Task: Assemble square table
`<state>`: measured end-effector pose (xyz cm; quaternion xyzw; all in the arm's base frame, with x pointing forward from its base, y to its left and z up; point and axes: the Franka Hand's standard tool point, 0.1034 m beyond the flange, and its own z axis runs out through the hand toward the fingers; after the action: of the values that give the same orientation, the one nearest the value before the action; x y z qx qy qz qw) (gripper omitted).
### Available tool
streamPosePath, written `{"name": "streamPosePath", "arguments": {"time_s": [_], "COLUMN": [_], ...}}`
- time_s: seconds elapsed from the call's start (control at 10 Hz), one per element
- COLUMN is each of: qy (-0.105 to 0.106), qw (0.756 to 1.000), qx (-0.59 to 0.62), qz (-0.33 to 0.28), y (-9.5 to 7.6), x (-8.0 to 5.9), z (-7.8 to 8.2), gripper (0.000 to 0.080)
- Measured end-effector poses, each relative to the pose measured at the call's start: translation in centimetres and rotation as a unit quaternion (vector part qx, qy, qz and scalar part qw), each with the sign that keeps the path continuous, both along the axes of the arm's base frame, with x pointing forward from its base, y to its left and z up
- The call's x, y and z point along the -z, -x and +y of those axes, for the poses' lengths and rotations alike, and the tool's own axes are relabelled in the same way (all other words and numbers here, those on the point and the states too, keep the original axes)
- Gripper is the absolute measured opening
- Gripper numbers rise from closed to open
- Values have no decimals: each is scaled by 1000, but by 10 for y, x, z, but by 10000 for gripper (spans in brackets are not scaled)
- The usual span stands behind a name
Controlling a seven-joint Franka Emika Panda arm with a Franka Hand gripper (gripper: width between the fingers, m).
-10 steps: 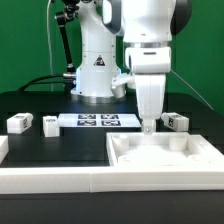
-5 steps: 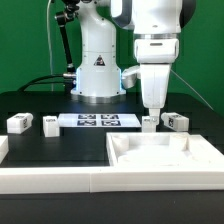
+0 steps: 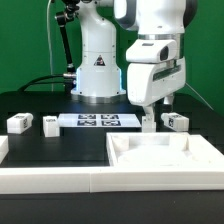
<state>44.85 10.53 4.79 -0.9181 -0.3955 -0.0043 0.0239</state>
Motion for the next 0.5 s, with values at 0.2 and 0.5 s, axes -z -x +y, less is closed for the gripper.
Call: {"name": "streamPosePath", "arguments": {"time_s": [0.2,0.5], "qy": [-3,-9], "qw": [993,979], "qx": [115,204], "qz": [9,17], "y": [4,5], "x": [1,1], "z": [13,15], "gripper": [649,649]}}
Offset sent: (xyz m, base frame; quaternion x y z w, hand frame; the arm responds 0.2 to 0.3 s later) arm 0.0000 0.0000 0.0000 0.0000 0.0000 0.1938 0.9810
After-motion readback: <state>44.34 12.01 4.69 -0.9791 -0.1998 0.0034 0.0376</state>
